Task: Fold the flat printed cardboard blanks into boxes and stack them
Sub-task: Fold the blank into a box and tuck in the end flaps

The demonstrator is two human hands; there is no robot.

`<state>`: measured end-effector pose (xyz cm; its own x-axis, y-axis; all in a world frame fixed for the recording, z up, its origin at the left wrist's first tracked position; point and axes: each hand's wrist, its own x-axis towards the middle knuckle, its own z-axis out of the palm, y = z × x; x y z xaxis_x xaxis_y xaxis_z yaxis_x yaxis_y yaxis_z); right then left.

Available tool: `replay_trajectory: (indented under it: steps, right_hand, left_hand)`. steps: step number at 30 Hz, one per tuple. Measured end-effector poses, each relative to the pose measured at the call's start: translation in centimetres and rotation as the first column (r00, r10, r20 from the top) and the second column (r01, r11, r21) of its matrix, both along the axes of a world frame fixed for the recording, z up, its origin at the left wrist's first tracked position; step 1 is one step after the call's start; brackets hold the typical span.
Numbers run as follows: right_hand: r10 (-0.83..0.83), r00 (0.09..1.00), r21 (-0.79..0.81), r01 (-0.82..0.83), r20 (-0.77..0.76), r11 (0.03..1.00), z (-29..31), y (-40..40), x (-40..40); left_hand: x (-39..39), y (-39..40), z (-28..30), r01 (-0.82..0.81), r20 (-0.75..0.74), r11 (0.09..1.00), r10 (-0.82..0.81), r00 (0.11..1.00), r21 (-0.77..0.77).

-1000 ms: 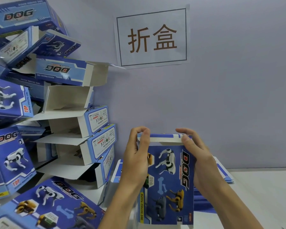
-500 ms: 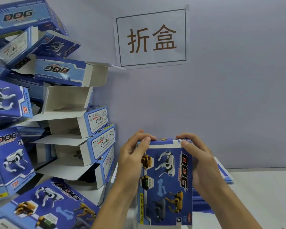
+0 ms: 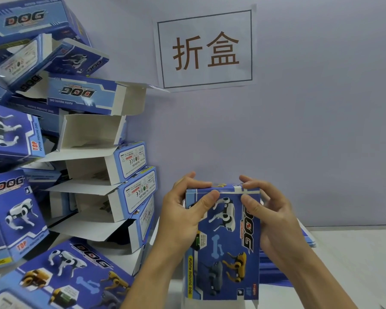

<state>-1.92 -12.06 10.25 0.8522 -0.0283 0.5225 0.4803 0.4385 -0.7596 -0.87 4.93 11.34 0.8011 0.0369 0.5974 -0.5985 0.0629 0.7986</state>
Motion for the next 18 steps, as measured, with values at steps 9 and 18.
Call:
replay_trajectory:
  steps: [9, 18]
  right_hand:
    - [-0.064, 0.997, 0.008, 0.064, -0.035, 0.998, -0.16, -0.02, 0.48]
    - [-0.224, 0.974, -0.034, 0.224, 0.002, 0.974, 0.7, 0.83, -0.39]
  left_hand:
    - [-0.3, 0.54, -0.08, 0.06, 0.047, 0.994, -0.065, 0.997, 0.094]
    - [-0.28, 0.25, 0.57, 0.0, 0.024, 1.0, 0.0, 1.0, 0.017]
